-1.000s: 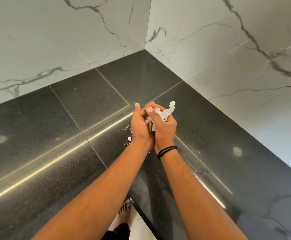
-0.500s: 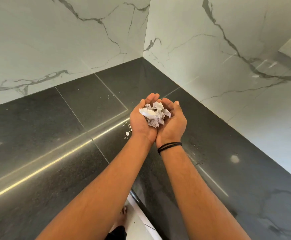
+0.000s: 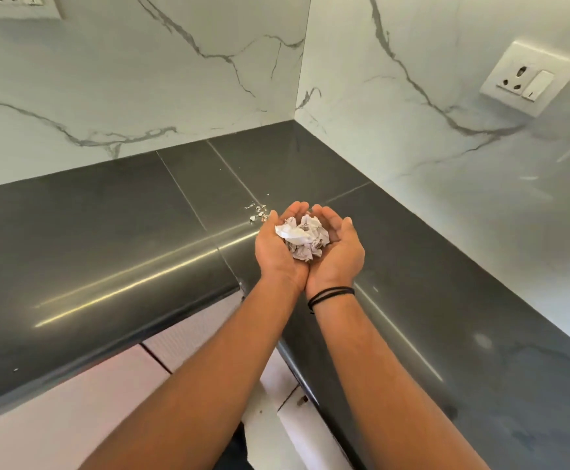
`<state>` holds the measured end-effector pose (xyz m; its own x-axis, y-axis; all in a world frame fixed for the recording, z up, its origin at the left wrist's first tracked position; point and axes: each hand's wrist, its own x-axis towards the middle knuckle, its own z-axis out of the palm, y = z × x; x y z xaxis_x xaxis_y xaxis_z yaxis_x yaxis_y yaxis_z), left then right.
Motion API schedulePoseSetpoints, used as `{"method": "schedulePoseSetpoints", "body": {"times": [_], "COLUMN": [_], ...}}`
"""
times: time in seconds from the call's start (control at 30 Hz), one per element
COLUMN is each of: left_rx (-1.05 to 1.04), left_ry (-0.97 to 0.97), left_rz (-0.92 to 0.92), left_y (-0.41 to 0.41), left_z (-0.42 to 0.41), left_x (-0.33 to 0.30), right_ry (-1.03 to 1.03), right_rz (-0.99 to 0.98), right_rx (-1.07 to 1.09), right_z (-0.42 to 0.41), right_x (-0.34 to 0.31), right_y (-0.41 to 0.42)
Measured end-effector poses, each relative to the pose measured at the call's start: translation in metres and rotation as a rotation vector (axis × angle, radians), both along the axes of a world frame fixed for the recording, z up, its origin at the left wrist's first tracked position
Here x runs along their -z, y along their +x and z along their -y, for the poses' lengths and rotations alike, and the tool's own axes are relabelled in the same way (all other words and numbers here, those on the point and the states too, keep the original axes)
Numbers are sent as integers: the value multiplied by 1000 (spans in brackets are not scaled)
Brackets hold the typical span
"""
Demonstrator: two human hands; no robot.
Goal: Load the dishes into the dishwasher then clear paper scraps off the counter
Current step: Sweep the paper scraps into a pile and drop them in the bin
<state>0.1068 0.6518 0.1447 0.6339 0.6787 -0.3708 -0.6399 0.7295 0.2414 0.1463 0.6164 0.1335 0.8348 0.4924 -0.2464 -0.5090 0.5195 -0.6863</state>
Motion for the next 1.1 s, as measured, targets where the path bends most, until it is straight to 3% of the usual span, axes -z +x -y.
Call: {"method": "schedulePoseSetpoints", "body": {"times": [0.33,0.57,0.7,0.87,1.1], "left_rx": [-207,-364,-469,-471,-471], "left_ry": [-62,-192,-322,-468,-657], "left_rz": [-12,-98,-187,-349,-700], "left_y": [-129,-233,-306,-383,-437], "left_z": [60,66,80,106,144], "left_x": [28,106,191,328,543], "right_ry": [-103,-196,-258,-405,-789], "right_rz": [-103,-153,-182,-292,-402], "right_rx": [-154,-355,-518,-557,-571], "right_z": [44,48,55,87,121], "right_x": [28,98,192,345,545], "right_y": [-114,-215,-288,-367,-428]}}
